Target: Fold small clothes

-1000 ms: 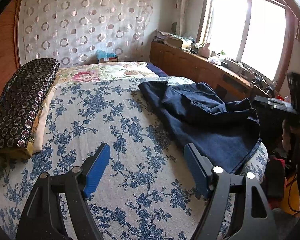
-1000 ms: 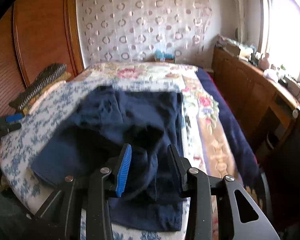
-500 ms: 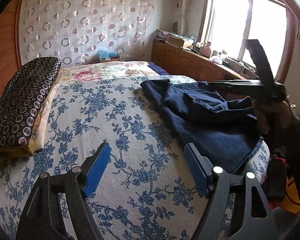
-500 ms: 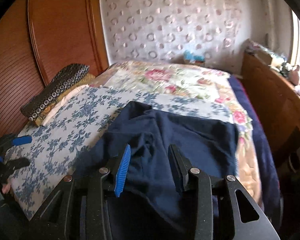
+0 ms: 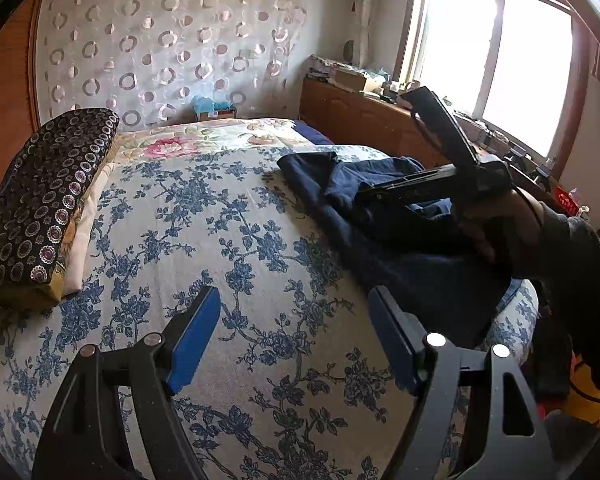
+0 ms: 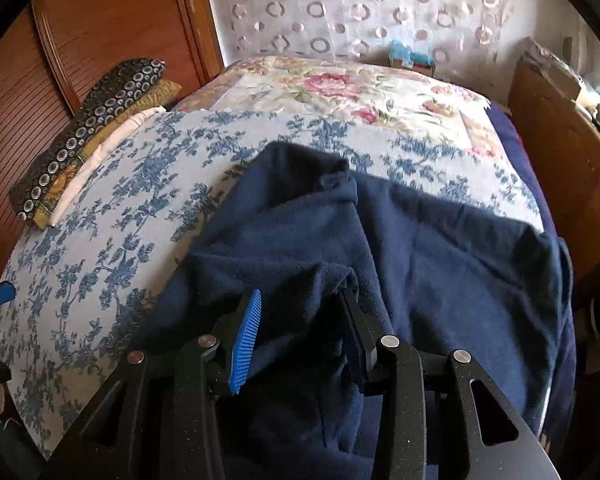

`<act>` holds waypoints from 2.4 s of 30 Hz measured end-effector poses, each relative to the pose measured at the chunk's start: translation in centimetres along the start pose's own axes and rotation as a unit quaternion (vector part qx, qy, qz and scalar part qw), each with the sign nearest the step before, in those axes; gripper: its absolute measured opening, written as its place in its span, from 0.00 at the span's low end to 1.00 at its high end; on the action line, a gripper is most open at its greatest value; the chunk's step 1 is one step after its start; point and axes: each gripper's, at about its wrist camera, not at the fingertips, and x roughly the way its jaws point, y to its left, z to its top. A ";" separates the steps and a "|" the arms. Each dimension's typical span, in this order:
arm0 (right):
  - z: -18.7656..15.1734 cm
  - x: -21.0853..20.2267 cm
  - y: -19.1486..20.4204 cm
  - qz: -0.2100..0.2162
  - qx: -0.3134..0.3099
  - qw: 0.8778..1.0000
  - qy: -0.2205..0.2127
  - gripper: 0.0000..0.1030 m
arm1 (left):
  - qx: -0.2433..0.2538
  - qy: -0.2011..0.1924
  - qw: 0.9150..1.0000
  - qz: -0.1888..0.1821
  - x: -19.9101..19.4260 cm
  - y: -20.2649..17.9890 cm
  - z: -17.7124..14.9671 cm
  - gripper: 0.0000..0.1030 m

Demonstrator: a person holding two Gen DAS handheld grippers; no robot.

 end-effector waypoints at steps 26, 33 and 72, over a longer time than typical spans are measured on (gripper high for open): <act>5.2 -7.8 -11.0 -0.187 0.021 0.970 -0.157 0.04 | 0.007 0.005 1.000 -0.004 0.3 -0.4 0.0 0.75; 3.6 -6.6 -12.5 -0.192 0.040 0.973 -0.119 0.47 | 0.013 0.010 1.000 -0.011 0.6 -1.1 -0.1 0.75; -17.5 -19.5 -8.4 -0.125 0.062 0.987 -0.078 0.28 | 0.052 0.040 0.997 -0.042 2.7 -5.7 -0.1 0.75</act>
